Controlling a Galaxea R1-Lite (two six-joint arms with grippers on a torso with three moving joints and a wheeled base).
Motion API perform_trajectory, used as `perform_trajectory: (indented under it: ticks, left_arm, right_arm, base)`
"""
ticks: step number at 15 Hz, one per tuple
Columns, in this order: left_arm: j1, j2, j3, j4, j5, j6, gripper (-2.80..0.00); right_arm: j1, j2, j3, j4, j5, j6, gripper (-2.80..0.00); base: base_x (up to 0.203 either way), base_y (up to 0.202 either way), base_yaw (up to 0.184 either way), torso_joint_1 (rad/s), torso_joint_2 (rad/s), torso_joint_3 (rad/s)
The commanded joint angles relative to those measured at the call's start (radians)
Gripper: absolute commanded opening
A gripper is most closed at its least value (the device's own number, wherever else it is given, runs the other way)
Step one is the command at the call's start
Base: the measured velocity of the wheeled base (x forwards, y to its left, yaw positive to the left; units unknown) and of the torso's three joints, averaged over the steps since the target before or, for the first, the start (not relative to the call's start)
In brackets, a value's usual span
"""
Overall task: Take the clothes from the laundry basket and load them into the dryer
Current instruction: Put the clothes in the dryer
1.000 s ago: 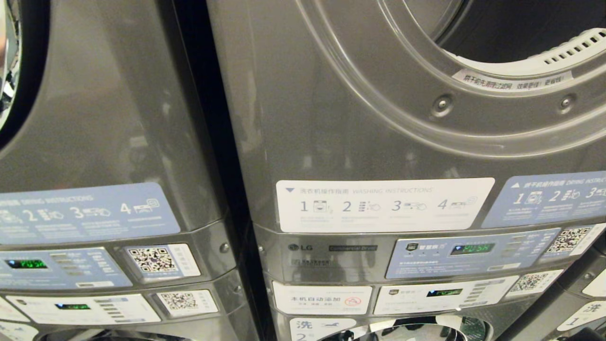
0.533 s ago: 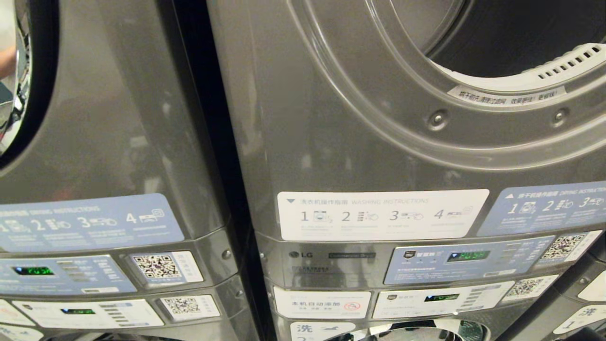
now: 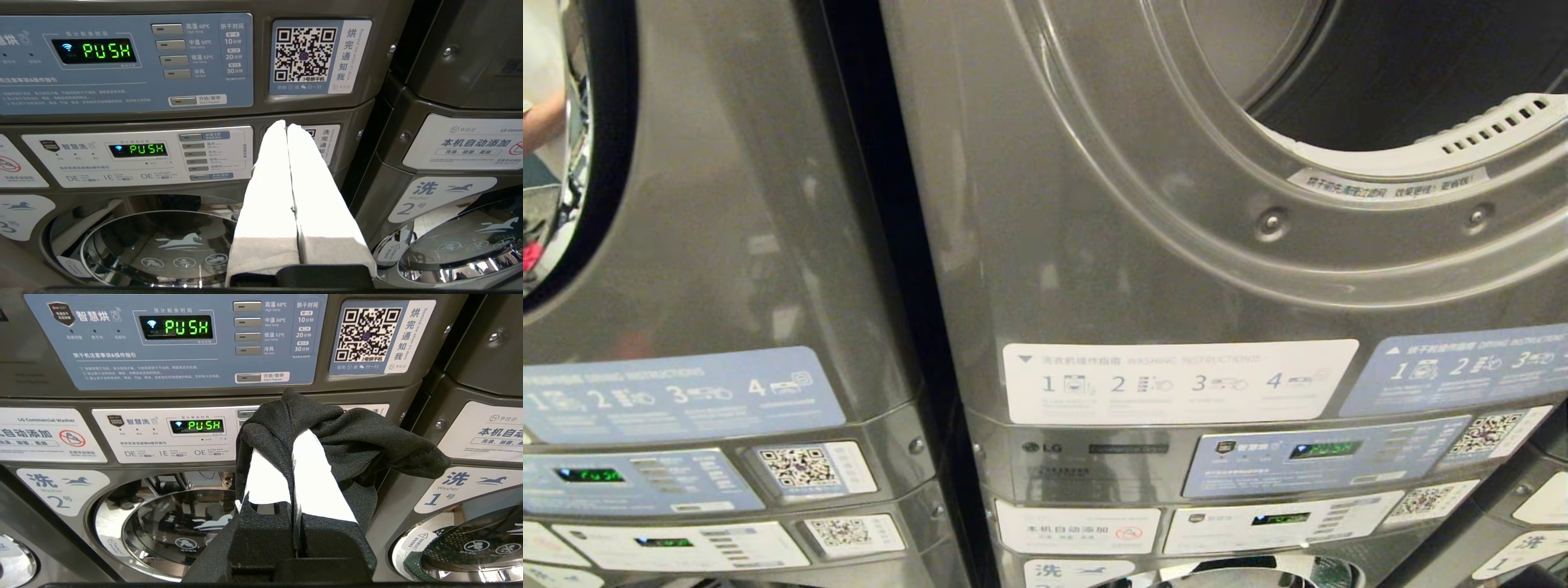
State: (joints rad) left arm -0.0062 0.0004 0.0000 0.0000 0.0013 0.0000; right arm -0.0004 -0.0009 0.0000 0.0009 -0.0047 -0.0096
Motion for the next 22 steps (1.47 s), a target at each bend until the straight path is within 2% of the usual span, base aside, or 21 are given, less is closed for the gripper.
perform_trajectory:
  ticks: [1,22]
  left_arm:
    - [0.0,0.0,0.0,0.0,0.0,0.0,-2.8]
    - [0.0,0.0,0.0,0.0,0.0,0.0,-2.8]
  right_arm:
    - [0.0,-0.001,0.0,0.001,0.0,-0.001,-2.8]
    - [0.0,-0.001,0.0,0.001,0.0,0.0,-2.8]
  base:
    - [0.0,0.0,0.0,0.051,-0.11,-0.056]
    - [0.0,0.0,0.0,0.061,-0.12,-0.062]
